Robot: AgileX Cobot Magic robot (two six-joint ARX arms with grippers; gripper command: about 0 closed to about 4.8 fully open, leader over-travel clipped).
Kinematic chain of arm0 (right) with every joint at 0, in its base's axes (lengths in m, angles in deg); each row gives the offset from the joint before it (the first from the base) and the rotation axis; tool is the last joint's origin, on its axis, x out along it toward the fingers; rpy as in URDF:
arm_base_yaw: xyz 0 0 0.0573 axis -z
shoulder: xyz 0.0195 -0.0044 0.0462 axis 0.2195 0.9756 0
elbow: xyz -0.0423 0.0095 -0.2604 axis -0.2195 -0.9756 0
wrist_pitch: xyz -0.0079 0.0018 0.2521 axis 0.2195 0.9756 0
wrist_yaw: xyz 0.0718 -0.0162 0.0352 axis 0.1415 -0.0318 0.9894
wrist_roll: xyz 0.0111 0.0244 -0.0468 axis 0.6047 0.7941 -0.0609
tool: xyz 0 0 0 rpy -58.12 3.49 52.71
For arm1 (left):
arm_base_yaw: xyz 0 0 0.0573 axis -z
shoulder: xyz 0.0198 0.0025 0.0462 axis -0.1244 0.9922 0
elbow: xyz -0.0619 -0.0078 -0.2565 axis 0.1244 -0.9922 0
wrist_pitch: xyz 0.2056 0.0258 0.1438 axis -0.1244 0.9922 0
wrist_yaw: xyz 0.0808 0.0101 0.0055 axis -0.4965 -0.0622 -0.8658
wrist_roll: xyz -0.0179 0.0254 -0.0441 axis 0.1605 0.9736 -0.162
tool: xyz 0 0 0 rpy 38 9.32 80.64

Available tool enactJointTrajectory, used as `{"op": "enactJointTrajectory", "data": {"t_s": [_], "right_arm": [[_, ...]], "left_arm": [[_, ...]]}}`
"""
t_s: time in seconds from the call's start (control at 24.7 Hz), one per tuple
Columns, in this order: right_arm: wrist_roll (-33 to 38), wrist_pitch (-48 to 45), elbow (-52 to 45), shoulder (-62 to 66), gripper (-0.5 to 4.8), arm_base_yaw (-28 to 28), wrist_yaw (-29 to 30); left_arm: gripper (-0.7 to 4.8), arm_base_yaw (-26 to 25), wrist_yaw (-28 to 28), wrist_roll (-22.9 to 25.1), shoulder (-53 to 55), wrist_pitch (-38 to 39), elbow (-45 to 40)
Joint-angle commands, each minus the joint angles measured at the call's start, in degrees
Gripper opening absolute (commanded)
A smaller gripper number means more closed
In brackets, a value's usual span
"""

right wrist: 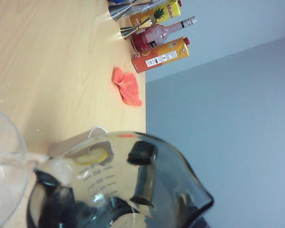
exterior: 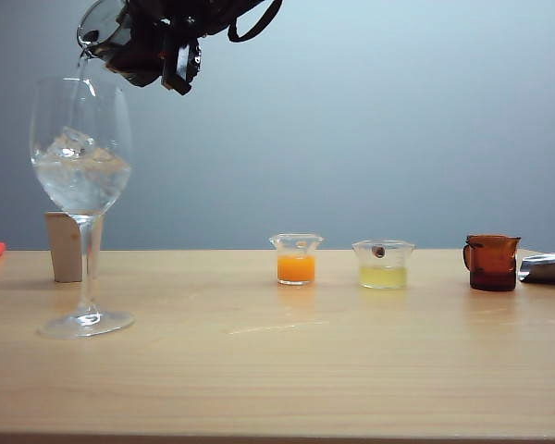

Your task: Pick up the first measuring cup from the left, pour the coconut rum inside into the goblet, and finally put the measuring cup back in its original place.

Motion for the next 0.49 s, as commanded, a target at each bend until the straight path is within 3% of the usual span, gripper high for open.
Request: {"op": "enactJointTrajectory", "data": {"t_s": [0.04, 0.49], "right_arm": [[-1.66, -1.68, 0.26, -0.52, -0.05, -0.24, -0.24], [-7.21, -1.68, 0.24, -0.52, -0.05, -0.61, -0.76]], "left_arm": [[-0.06, -0.07, 0.22, 0.26, -0.07, -0.31, 0.04], [-0.06, -0.07, 0.42, 0.22, -0.07, -0.26, 0.07]]}}
